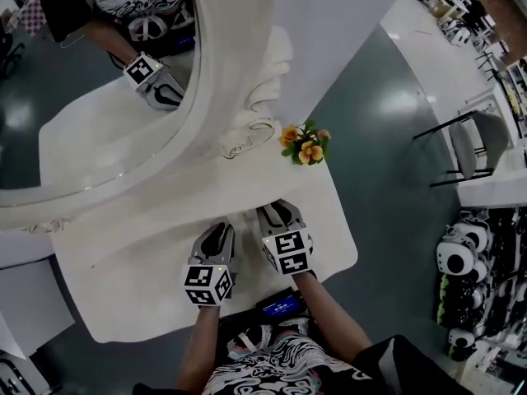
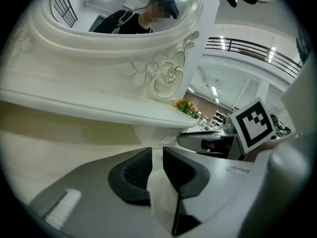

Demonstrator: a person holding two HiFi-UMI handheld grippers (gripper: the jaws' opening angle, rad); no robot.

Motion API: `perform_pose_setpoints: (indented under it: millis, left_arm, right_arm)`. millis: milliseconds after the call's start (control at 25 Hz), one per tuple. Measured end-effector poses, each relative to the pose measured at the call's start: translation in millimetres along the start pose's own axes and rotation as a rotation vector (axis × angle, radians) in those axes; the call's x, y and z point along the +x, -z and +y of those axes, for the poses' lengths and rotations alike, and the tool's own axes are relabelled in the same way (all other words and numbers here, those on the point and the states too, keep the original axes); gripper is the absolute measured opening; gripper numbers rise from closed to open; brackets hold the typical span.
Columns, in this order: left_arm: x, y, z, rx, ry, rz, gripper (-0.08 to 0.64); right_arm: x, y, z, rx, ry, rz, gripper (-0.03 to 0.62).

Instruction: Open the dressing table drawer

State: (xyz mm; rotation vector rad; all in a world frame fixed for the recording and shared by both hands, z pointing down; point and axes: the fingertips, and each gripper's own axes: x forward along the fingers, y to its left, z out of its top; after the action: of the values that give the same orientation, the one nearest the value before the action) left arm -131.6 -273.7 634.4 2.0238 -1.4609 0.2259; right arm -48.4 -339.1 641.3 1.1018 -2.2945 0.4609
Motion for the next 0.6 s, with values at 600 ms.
perform_pose_setpoints:
  millis: [600]
  left_arm:
    - [-7,0,-13,0.034,0.028,-0.003,0.061]
  right_arm:
    - [-46,39,9,0.019,-0.006,0.034,0.1]
